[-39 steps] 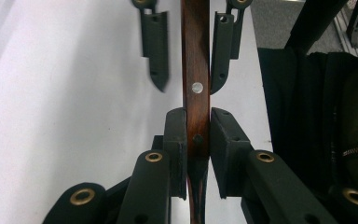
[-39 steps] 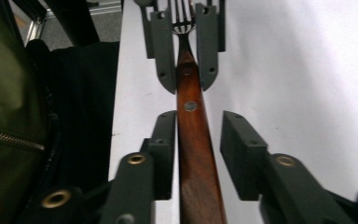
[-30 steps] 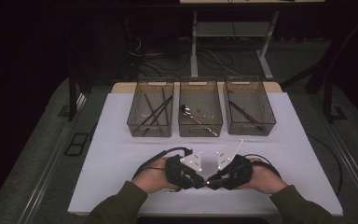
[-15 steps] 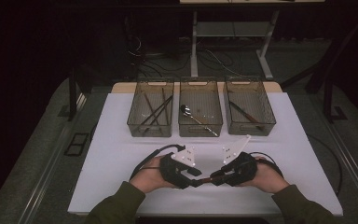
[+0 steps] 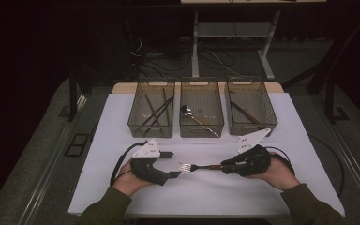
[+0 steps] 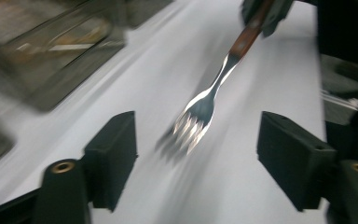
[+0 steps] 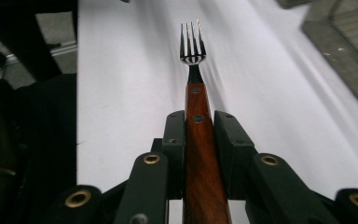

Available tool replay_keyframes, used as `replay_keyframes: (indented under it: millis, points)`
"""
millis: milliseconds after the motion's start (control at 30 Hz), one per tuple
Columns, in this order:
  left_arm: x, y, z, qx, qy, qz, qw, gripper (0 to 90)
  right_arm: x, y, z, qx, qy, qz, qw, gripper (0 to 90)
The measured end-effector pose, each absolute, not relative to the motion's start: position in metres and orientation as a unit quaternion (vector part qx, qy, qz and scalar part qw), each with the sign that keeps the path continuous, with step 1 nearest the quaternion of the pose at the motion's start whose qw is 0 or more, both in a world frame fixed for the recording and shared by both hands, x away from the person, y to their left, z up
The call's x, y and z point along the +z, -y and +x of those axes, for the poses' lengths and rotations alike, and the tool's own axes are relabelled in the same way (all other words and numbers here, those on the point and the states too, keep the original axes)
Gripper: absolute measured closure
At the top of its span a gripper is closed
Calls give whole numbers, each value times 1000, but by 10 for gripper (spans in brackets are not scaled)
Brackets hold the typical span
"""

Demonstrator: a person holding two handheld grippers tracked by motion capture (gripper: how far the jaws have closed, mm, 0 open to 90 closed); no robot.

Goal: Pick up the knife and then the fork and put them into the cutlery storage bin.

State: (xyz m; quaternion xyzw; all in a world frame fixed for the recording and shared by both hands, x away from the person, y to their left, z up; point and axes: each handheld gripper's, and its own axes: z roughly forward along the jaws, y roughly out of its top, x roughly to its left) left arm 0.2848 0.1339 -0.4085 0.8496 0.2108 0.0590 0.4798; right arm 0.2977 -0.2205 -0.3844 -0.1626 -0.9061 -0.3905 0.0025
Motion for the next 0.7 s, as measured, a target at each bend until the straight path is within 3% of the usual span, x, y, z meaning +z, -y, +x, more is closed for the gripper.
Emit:
replay_keyframes:
  millis: [433,700]
  points:
    - [-434,-150,278,83,-273,849,444,2,-374,248,311,-407,884,-224,-49,752]
    - [-436,-150,276,87,-277,846,447,0,-357,273,320,-434,859,-258,-81,753]
